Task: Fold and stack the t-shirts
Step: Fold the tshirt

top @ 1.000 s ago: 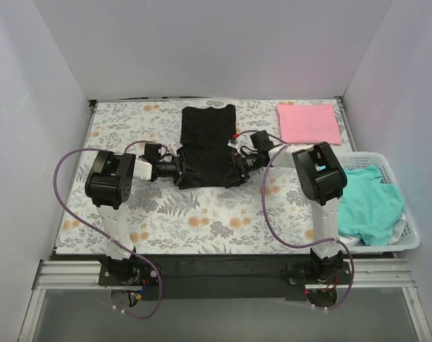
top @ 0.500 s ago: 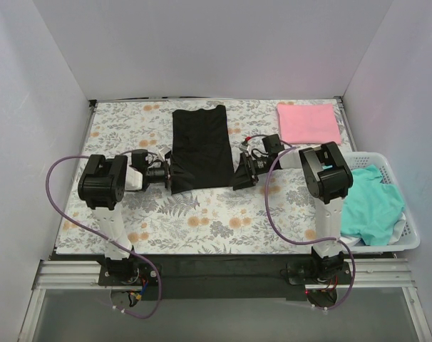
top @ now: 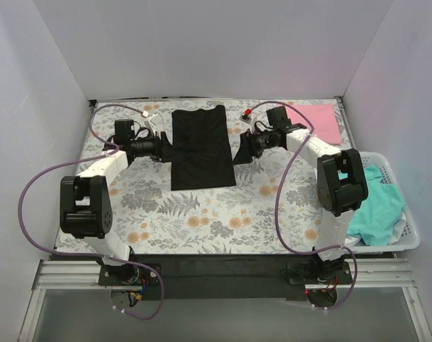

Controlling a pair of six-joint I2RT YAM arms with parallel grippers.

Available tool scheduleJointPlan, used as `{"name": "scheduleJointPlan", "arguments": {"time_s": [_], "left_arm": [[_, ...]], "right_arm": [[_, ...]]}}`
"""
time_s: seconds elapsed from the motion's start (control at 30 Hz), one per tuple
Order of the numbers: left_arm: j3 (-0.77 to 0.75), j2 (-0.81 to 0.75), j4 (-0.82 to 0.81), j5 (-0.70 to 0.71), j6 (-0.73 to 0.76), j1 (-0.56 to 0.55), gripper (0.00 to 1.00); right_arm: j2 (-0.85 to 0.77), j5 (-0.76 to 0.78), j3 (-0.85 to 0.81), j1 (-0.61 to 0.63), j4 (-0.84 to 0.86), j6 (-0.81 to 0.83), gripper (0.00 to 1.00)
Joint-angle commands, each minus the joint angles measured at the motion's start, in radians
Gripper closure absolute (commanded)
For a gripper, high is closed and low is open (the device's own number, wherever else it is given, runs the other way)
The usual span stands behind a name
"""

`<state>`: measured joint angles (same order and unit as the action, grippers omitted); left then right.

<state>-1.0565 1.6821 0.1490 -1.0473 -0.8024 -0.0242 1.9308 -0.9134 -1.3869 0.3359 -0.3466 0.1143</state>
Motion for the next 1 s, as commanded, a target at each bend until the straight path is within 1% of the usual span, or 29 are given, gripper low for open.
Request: {"name": "scheduleJointPlan", "arguments": {"time_s": [0.0, 0.03, 0.07, 0.1, 0.13, 0.17, 0.23, 0.37, 0.5, 0.57, 0.73, 0.9, 0.97], "left_arm": [[0.032, -0.079, 0.182, 0.188, 0.492, 0.004, 0.49], [0.047, -0.094, 0.184, 0.196, 0.622, 0.003, 0.52], [0.079, -0.128, 0.184, 0.205, 0.675, -0.002, 0.53], [0.095, -0.143, 0.184, 0.208, 0.721, -0.005, 0.54], [0.111, -0.159, 0.184, 0.21, 0.767, -0.011, 0.55], [0.14, -0.179, 0.182, 0.214, 0.832, -0.023, 0.56], [0.164, -0.191, 0.184, 0.23, 0.879, -0.04, 0.56], [0.234, -0.203, 0.175, 0.28, 0.988, -0.098, 0.57], [0.334, -0.217, 0.095, 0.345, 1.02, -0.149, 0.57], [0.352, -0.219, 0.064, 0.36, 1.019, -0.166, 0.57], [0.351, -0.191, 0.038, 0.377, 1.019, -0.178, 0.57], [0.334, -0.13, 0.034, 0.405, 1.032, -0.18, 0.57], [0.326, -0.096, 0.029, 0.426, 1.029, -0.184, 0.57]], "right_arm": [[-0.064, 0.267, -0.046, 0.07, -0.121, 0.385, 0.35], [-0.075, 0.307, -0.041, 0.106, -0.115, 0.434, 0.36], [-0.082, 0.385, -0.031, 0.124, -0.105, 0.49, 0.36], [-0.088, 0.413, 0.006, 0.143, -0.091, 0.577, 0.37], [-0.107, 0.436, 0.029, 0.176, -0.056, 0.625, 0.37], [-0.116, 0.479, 0.09, 0.193, -0.034, 0.665, 0.37], [-0.144, 0.518, 0.147, 0.241, 0.013, 0.76, 0.38], [-0.15, 0.554, 0.21, 0.287, 0.075, 0.823, 0.39], [-0.133, 0.579, 0.238, 0.301, 0.121, 0.841, 0.41], [-0.113, 0.593, 0.241, 0.301, 0.13, 0.849, 0.41], [-0.095, 0.597, 0.247, 0.301, 0.141, 0.861, 0.42], [-0.095, 0.579, 0.261, 0.305, 0.141, 0.874, 0.44], [-0.087, 0.571, 0.265, 0.305, 0.143, 0.88, 0.46]]}}
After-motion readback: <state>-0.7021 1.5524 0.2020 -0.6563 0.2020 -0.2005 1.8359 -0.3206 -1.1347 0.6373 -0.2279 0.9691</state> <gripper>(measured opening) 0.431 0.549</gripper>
